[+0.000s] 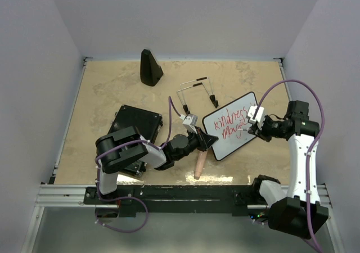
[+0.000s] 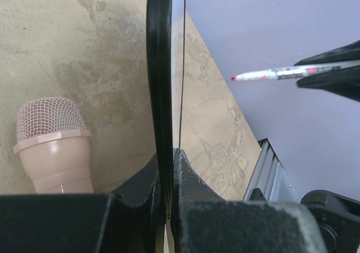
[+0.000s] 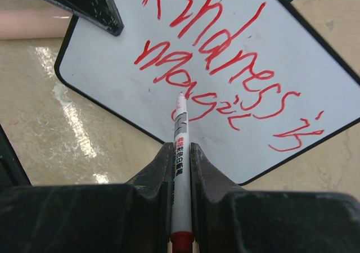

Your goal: Write a sentence on the whiteboard

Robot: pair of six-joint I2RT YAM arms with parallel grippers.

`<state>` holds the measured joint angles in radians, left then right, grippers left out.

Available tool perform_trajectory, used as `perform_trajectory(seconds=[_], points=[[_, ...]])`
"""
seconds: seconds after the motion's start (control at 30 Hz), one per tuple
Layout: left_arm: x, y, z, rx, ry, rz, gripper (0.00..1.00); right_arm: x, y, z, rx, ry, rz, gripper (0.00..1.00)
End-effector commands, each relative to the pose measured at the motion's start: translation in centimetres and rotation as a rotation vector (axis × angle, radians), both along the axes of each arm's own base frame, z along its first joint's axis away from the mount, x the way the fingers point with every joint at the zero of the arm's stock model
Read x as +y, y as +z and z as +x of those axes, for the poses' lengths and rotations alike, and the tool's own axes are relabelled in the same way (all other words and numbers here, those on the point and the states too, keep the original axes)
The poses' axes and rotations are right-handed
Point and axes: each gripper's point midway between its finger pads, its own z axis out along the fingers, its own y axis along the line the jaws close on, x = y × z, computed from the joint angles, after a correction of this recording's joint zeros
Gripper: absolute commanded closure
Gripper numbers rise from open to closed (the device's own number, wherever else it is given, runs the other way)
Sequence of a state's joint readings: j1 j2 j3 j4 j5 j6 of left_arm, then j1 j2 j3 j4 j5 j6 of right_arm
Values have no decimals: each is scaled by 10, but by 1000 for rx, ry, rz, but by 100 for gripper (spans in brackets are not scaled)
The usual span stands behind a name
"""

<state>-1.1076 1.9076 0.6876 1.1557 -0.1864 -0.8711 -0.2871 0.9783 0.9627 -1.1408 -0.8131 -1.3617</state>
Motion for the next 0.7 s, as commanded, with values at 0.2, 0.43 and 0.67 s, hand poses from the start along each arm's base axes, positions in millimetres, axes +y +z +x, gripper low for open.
perform_trajectory(seconds=[0.2, 0.43, 0.67], points=[[1, 35, 2, -71, -10, -81, 100, 13, 29, 0, -45, 31, 66, 100], [5, 50, 14, -78, 5, -123, 100, 14, 25, 0, -32, 46, 69, 100], [11, 62, 24, -84, 16, -161, 100, 20, 13, -8, 2, 112, 59, 100]])
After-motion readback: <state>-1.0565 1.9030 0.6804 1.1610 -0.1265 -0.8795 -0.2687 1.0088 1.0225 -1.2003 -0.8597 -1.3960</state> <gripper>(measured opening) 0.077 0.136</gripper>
